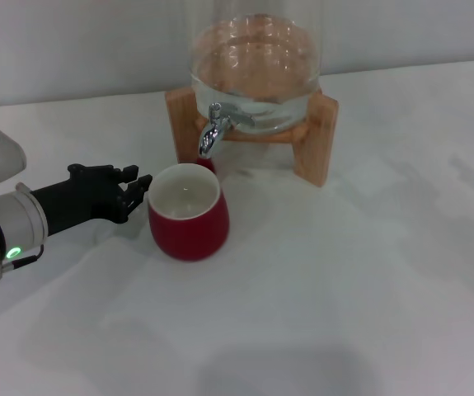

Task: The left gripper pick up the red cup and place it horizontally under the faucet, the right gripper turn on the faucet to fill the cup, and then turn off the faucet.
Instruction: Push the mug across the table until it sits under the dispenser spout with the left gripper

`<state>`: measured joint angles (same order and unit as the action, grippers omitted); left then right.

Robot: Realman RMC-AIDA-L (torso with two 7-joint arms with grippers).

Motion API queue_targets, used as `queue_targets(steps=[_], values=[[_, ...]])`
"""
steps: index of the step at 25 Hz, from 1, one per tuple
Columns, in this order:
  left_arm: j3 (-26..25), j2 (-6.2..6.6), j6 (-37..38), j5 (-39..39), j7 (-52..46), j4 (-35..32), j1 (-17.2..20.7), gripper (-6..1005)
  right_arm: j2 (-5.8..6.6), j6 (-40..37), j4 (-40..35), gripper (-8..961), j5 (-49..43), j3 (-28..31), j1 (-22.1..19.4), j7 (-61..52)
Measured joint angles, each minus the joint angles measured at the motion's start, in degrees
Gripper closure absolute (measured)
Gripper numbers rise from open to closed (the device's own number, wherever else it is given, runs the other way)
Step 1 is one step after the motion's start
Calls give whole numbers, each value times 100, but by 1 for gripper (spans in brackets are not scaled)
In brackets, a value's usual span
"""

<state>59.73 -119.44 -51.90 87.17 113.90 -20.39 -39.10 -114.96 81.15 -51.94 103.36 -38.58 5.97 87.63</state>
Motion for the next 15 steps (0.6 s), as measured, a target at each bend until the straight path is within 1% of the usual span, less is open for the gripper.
queue_targets(steps=[4,7,11,15], values=[[3,-7,3,3,1,-2,49,761,0,9,0,172,0,0,-3,0],[3,-8,-8,4,0,-63,159,733,0,12,0,172,1,7,-7,0],[71,-15,-76,5,-210,-430,483,705,0,62,0,173,4,71,3,0],[462,-20,-139,52,-595,-1009,922,703,0,63,1,173,6,73,10,-1]])
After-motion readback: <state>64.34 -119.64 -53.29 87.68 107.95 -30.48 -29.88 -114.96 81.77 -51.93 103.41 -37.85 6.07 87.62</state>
